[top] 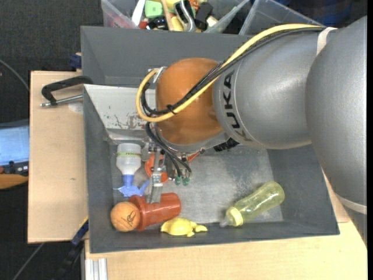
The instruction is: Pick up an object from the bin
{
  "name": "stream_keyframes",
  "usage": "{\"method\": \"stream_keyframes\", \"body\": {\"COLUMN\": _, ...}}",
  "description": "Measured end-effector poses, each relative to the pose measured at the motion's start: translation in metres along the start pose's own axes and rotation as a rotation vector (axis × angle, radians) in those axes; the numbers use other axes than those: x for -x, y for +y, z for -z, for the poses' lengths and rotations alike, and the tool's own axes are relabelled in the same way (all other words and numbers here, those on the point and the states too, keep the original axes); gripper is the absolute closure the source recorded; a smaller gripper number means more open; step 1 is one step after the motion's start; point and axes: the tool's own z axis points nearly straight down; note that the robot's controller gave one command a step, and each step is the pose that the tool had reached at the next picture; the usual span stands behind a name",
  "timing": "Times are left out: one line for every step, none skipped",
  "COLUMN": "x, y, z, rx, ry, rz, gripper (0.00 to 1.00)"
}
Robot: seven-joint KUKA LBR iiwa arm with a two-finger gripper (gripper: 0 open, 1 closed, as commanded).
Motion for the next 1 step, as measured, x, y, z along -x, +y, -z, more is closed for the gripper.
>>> {"method": "stream_keyframes", "body": {"x": 0.0021, "y": -0.0028, "z": 0.0458, "rx": -0.002, "ry": 0.005, "rz": 0.005, "gripper": 0.00}}
